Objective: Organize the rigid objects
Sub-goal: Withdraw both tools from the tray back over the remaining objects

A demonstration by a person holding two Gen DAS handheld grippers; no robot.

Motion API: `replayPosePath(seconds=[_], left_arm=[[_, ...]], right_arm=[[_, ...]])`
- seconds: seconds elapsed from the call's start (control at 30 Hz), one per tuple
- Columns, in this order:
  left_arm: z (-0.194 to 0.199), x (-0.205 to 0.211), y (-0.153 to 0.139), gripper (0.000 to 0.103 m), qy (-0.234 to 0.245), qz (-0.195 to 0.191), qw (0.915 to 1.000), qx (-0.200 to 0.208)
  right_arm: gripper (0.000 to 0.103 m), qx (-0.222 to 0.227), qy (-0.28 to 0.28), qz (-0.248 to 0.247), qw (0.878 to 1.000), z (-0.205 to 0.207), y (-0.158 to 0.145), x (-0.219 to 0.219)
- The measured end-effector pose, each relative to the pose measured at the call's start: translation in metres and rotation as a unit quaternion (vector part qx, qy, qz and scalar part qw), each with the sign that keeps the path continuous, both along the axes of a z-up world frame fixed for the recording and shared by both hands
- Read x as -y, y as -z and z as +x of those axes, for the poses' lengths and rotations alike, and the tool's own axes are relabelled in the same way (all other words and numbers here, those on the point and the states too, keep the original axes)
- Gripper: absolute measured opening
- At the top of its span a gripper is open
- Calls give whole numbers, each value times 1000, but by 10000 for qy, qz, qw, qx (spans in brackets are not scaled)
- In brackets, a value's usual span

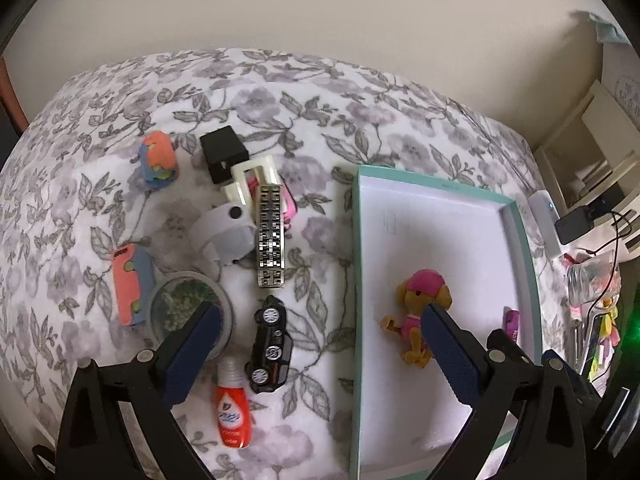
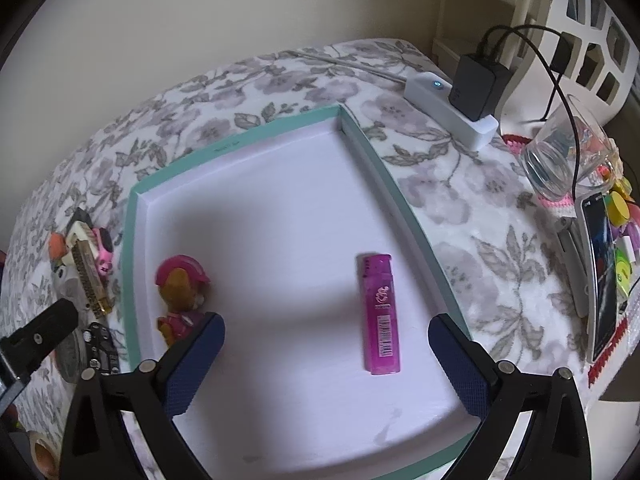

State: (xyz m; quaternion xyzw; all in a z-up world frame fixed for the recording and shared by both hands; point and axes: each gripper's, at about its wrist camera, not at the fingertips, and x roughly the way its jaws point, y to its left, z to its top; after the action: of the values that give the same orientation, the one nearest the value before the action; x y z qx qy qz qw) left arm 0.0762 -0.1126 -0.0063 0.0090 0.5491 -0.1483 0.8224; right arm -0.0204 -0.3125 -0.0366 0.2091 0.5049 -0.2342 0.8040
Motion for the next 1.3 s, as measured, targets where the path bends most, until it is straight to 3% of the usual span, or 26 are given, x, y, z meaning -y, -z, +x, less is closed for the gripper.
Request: replayPosePath(seconds=[0.27, 0.57, 0.83, 1.1, 1.3], left_arm=[[9, -53, -30, 100, -692, 137, 9972, 256], [10, -121, -43, 100, -1517, 522, 9865, 336], [4, -159, -45, 100, -1869, 528, 9806, 278], [9, -178, -24, 100, -2072, 547, 9766, -163], [16, -175, 1, 100, -1963, 703, 9759, -649]], right_arm=[[103, 565, -385, 130, 9976, 10, -25, -29], [103, 656, -1058, -29, 9922, 28, -34, -85], [103, 744, -1595, -152, 9843, 41, -41, -132], [103, 375, -2127, -79, 9764, 54, -19, -171], [103, 54, -2383, -20, 9712, 58, 1, -188]])
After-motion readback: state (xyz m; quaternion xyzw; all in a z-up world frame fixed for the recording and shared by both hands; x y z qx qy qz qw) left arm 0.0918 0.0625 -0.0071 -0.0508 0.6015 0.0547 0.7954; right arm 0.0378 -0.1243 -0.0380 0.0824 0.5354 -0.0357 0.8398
